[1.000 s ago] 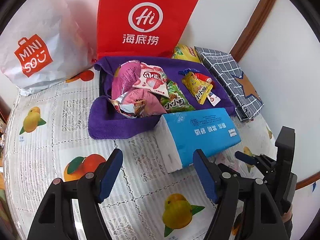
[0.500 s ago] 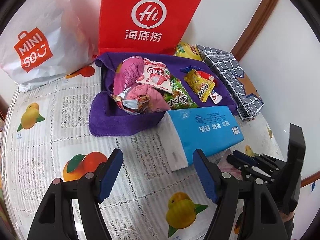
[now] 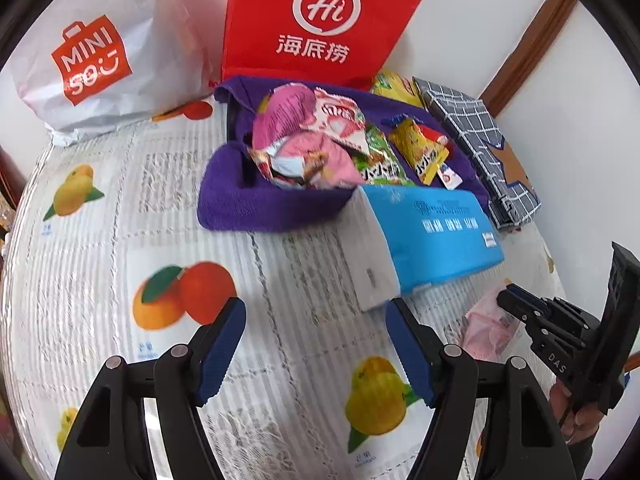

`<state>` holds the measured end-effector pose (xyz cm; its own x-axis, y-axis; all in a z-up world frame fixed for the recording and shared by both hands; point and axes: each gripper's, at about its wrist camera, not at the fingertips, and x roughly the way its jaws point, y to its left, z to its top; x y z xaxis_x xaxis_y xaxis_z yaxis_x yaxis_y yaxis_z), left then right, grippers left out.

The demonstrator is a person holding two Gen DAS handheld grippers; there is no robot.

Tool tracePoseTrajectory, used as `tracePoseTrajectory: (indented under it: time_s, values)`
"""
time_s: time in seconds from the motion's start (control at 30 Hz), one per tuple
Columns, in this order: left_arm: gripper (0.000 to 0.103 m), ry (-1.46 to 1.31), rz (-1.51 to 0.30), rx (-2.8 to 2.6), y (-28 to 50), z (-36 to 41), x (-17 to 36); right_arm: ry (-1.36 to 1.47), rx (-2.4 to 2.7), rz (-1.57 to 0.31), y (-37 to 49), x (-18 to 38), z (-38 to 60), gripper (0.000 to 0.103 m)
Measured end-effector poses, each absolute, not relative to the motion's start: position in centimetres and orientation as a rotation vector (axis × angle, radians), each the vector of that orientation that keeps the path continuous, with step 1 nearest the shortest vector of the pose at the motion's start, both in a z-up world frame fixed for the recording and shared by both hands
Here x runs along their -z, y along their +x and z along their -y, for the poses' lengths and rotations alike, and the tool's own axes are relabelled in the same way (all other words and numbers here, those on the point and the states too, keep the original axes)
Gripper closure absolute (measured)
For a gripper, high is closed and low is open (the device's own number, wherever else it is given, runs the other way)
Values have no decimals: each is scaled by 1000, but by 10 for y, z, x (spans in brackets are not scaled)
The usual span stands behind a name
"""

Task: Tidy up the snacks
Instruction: 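Grasp the white wrapped candy with the right tool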

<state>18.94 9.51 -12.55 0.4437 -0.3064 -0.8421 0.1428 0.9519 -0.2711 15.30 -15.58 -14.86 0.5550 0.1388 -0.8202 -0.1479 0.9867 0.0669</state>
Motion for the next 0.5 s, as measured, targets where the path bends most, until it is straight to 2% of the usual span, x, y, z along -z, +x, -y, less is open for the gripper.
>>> tracePoseTrajectory:
  time_s: [0.2,0.27,0.33,0.4,0.5]
  values:
    - [32,-147,-1092,268,178,-80,126,-1,-195,-1015,149,159,166,86]
    - [32,-143,-1095,266,175,-76,126,-30,-196,-1019,146,162,165,80]
    - [32,-137,-1096,263,172,-72,125,-70,-195,-1023,142,166,162,68]
    - [32,-130,-1097,261,169,-68,124,-92,-202,-1016,137,168,161,65]
    - [32,-123,-1095,259,164,-64,122,-117,-222,-1034,133,173,160,49]
